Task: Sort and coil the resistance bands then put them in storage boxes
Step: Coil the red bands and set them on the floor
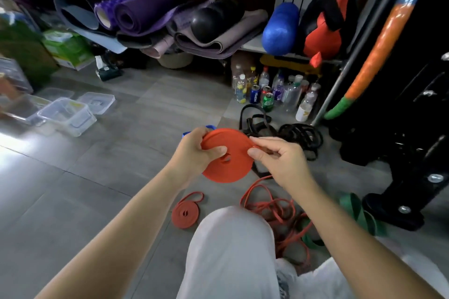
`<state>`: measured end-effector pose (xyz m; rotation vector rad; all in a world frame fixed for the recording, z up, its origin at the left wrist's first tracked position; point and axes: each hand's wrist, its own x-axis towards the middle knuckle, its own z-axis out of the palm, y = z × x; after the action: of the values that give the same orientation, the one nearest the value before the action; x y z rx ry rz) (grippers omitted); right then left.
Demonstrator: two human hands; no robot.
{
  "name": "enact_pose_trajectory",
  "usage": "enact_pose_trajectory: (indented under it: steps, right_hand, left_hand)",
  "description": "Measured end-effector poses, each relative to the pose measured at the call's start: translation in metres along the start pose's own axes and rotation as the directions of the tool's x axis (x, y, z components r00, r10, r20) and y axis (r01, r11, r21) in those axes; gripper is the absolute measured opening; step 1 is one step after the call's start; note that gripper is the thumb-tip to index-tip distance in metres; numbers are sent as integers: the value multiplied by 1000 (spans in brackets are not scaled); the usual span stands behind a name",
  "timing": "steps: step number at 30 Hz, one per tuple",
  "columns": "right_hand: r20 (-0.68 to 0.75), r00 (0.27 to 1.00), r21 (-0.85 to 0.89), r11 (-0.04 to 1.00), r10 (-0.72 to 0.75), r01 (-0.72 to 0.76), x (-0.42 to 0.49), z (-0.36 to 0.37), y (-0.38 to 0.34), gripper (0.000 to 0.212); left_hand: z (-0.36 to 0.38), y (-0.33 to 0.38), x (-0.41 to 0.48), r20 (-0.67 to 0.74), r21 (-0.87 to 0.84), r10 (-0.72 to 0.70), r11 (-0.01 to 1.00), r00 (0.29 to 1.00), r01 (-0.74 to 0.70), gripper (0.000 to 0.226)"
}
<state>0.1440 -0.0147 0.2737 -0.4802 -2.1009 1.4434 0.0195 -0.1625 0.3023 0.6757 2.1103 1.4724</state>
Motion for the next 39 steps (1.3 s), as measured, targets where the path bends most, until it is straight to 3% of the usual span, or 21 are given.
enact_pose_trajectory:
  steps: [6,9,13,16,19,27,31,34,39]
  right_hand:
    - [204,957,-64,978,206,-197,35,68,86,28]
    - [230,917,-100,946,325,-310,43,97,137,27]
    - [274,821,-31,858,500,-512,34,125,206,26]
    - [254,722,34,740,644,-672,18,141,254,25]
    - [236,620,54,627,748,-777,5,151,298,24]
    - [231,436,-62,460,870,-886,-15,175,378,26]
    - [212,444,-108,473,870,-875,-13,196,397,23]
    - [169,497,-172,522,851,-835,-9,206,406,27]
    - [86,567,-273,567,819,-777,-7,212,405,26]
  left_hand:
    - [-6,-95,49,-2,-44,-249,968,968,249,19]
    - [4,-144,69,18,-147,-407,903,913,405,36]
    - [25,-216,83,-14,-305,-571,784,821,541,31]
    - [34,-263,86,-36,-445,-685,663,728,602,20]
    - [36,-302,82,9,-479,-756,571,654,667,18]
    - [53,-381,54,142,-471,-888,328,438,819,21]
    - [68,-396,43,189,-403,-913,264,362,876,23]
    - [79,-397,45,205,-367,-910,270,360,890,29]
    - [91,-396,59,171,-298,-827,474,535,828,38]
